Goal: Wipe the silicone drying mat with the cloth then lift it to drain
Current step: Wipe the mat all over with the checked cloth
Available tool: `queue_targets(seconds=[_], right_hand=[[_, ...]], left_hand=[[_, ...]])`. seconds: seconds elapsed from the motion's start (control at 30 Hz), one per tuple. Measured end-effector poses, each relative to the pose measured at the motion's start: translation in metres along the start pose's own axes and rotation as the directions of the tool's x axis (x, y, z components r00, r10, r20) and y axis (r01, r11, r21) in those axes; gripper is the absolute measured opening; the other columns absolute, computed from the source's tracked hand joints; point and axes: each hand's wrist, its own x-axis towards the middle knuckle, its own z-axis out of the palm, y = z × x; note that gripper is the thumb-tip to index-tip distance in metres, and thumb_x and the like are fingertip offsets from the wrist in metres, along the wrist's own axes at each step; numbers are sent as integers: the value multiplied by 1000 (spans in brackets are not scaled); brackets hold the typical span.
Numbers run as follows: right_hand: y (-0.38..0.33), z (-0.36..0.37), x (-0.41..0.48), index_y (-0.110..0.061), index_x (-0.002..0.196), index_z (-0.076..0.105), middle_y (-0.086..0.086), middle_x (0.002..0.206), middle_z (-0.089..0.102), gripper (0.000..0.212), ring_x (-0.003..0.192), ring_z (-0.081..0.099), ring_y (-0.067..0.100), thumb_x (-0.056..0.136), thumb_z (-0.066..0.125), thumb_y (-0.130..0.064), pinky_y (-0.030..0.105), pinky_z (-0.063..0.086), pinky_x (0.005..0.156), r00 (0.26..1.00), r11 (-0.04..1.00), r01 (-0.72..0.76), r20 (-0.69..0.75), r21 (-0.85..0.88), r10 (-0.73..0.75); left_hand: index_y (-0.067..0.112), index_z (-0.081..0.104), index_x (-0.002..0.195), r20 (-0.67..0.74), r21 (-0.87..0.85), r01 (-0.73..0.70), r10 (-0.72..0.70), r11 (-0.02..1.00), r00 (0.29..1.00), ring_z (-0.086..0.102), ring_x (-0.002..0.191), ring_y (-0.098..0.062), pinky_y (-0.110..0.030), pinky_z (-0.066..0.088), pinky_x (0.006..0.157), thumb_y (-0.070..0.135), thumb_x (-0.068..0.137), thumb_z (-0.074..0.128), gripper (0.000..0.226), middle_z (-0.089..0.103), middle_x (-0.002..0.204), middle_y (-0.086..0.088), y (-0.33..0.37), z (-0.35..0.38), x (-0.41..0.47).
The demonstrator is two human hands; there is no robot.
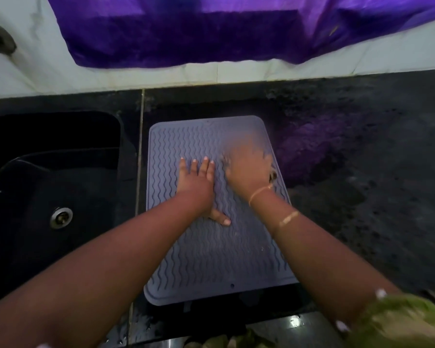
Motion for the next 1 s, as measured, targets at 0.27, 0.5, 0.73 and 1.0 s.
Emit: queue_targets(seconds=[0.27, 0.5, 0.73, 1.0], right_hand=[[35, -5, -118, -33, 108, 64, 3, 87, 62, 46, 75, 59, 26, 63, 60, -40, 36, 34, 71, 900, 904, 428, -99, 16, -425], [63, -29, -159, -41, 109, 64, -5, 111, 57, 40, 110, 49, 21, 77, 44, -28, 39, 15, 98, 734, 772, 589, 243, 238, -635], [90, -65, -146, -33, 97, 69, -5, 104, 58, 37, 97, 56, 13, 77, 62, -2, 32, 44, 91, 877, 717, 159, 236, 679, -419], [79, -85, -103, -12, 83, 54, 7, 82, 55, 33, 72, 52, 17, 73, 34, 11, 24, 43, 56, 940, -73, -317, 302, 946, -159]], left_hand=[[5, -22, 147, 30, 24, -60, 59, 998, 998, -10, 146, -35, -53, -5, 116, 88, 50, 57, 150, -20, 158, -12, -5, -8, -5], [6, -21, 148, 16, 93, -101, 100, 990, 995, -5, 147, -33, -53, 0, 117, 80, 53, 65, 148, -17, 159, -10, -14, -7, -8], [15, -17, 151, -46, 38, -37, 39, 999, 998, 0, 147, -34, -59, -1, 114, 77, 60, 65, 136, -11, 160, -6, -11, 3, -20], [20, -16, 151, -42, 25, -14, 15, 1000, 999, 5, 147, -34, -63, -1, 113, 80, 60, 60, 133, -12, 160, -4, -13, 6, -22]])
